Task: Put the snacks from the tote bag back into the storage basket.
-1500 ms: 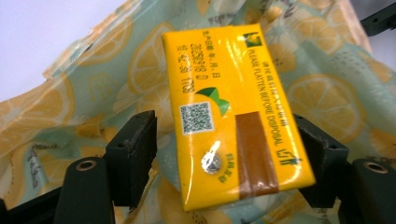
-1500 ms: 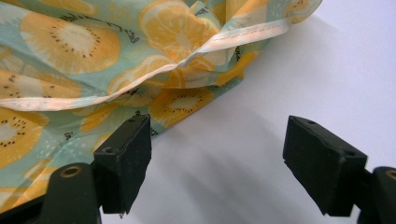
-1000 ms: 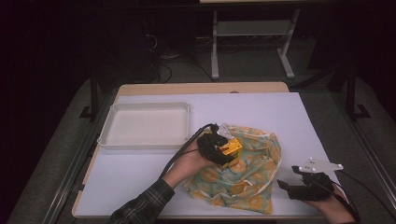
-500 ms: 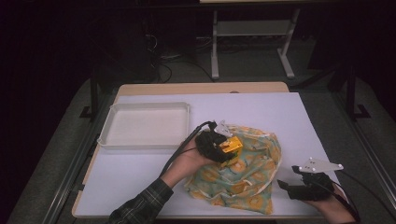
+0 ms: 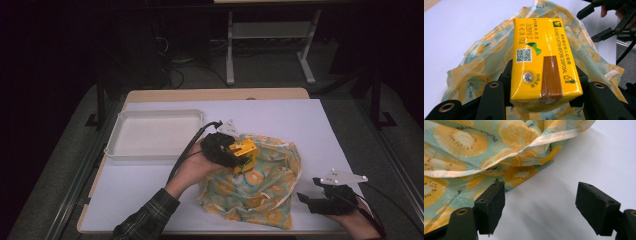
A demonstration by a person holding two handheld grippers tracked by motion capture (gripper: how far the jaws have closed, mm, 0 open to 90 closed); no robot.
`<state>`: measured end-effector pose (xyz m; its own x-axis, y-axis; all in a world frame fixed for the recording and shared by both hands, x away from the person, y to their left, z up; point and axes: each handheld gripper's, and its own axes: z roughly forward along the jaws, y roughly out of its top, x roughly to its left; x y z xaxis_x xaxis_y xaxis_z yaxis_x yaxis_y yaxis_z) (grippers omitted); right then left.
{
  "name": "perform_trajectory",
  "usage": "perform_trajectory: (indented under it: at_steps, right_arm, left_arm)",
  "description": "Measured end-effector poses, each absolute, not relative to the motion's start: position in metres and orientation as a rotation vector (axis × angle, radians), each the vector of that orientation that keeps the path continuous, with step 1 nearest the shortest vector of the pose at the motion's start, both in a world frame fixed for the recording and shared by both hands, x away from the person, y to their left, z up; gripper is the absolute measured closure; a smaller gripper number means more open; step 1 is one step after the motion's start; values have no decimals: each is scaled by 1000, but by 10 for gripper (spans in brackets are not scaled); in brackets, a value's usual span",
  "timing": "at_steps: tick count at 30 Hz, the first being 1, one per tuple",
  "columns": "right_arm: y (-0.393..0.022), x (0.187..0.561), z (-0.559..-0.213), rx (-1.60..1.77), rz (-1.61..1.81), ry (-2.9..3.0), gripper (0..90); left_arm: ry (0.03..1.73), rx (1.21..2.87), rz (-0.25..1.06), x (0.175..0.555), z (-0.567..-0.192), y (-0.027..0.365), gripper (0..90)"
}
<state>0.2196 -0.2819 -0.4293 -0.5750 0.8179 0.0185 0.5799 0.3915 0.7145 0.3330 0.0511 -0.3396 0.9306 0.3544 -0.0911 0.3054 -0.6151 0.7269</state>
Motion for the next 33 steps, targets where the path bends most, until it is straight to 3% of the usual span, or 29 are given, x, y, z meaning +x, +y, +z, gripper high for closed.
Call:
perform_trajectory:
  at_steps: [33]
  right_arm:
    - [-282,220,-430,1214,977,2330,222]
  left_arm:
    - [542,2200,108,343,-300,111,525]
